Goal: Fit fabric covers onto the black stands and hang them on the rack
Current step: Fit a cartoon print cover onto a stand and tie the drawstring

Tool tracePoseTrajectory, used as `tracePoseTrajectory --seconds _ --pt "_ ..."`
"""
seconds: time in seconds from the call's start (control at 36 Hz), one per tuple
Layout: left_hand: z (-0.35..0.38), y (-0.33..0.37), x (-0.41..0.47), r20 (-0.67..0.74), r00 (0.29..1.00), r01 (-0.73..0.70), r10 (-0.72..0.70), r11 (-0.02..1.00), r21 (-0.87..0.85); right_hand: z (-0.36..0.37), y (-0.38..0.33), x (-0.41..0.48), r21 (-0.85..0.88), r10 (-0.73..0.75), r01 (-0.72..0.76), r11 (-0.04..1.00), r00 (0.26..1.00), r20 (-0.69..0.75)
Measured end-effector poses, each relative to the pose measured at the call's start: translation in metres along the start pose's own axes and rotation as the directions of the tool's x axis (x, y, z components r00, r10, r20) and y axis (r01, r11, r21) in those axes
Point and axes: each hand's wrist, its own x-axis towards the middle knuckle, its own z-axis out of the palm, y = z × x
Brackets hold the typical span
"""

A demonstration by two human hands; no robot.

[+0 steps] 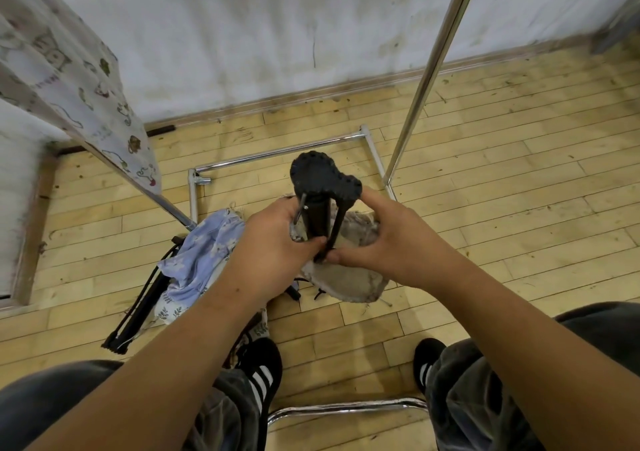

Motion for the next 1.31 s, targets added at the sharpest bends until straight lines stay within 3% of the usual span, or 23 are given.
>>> tracePoseTrajectory --seconds 0.25,0.42,0.69,0.89,1.14,1.31 --pt "0.001 0.001 -0.005 0.096 0.989 -0.133 0.113 0.964 0.231 -0.004 -0.016 -0.007 0.23 -0.085 0.081 0.97 0.996 0.01" --pt "0.01 -0.01 0.005 0.119 0.987 -0.131 0.11 0.974 0.186 -0.003 -0.024 -0.011 0.346 -0.15 0.134 0.929 0.988 0.02" --pt "0.013 -0.021 0.006 0.116 0.979 -0.191 0.169 0.956 0.221 -0.001 -0.024 -0.011 0.38 -0.107 0.134 0.915 0.99 -0.091" --pt "0.008 -0.029 0.004 0.146 0.982 -0.159 0.123 0.948 0.274 -0.007 -0.019 -0.007 0.34 -0.008 0.068 0.938 0.985 -0.174" --pt "0.005 -0.027 0.001 0.006 1.0 -0.017 0.016 0.964 0.265 -0.009 -0.021 -0.009 0.351 0.021 0.054 0.935 0.978 -0.206" --pt "0.005 -0.025 0.001 -0.069 0.994 -0.072 0.089 0.974 0.216 -0.009 -0.026 -0.011 0.392 0.004 0.08 0.916 0.978 -0.207"
